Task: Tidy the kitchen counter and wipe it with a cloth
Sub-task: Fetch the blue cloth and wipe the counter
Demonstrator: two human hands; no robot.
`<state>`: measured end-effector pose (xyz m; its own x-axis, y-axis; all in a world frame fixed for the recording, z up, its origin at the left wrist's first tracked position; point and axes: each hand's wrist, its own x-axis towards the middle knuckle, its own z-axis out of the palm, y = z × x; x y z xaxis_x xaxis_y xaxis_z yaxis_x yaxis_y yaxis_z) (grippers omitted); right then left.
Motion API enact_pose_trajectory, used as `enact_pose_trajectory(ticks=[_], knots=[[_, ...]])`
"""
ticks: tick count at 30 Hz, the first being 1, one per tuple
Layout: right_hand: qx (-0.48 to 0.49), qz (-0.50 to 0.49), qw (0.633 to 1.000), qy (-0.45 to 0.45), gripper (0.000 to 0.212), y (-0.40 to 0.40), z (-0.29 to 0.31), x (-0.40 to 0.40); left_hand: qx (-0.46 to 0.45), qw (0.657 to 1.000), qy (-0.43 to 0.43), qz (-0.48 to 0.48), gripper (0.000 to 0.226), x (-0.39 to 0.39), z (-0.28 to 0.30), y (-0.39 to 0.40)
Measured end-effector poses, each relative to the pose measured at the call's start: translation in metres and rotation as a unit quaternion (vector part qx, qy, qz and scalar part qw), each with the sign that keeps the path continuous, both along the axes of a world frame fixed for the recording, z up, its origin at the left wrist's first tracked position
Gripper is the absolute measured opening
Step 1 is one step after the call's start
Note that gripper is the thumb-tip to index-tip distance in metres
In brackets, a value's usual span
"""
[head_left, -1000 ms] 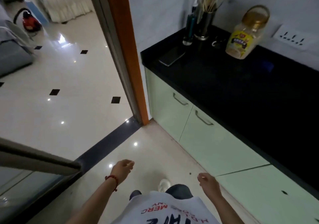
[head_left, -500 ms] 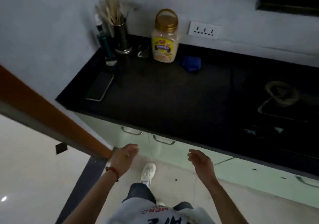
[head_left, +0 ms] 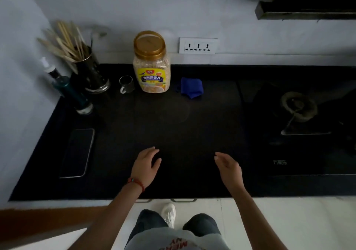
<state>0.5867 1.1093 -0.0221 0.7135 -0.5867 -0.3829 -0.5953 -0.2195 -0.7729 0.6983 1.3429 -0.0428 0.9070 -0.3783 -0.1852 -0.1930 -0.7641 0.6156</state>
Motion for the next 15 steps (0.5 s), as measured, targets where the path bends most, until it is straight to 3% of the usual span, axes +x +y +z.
enact_pose_trajectory(ticks=[7, 15], knots=[[0.006, 0.034, 0.999, 0.029, 0.034, -0.024, 0.008, 0.089, 0.116, 0.992, -0.041, -0.024, 0.054, 0.04, -0.021, -0.023], [-0.083, -0.003, 0.996, -0.032, 0.044, -0.063, 0.003, 0.227, 0.16, 0.984, -0.078, -0.012, 0.072, 0.037, -0.038, -0.026]])
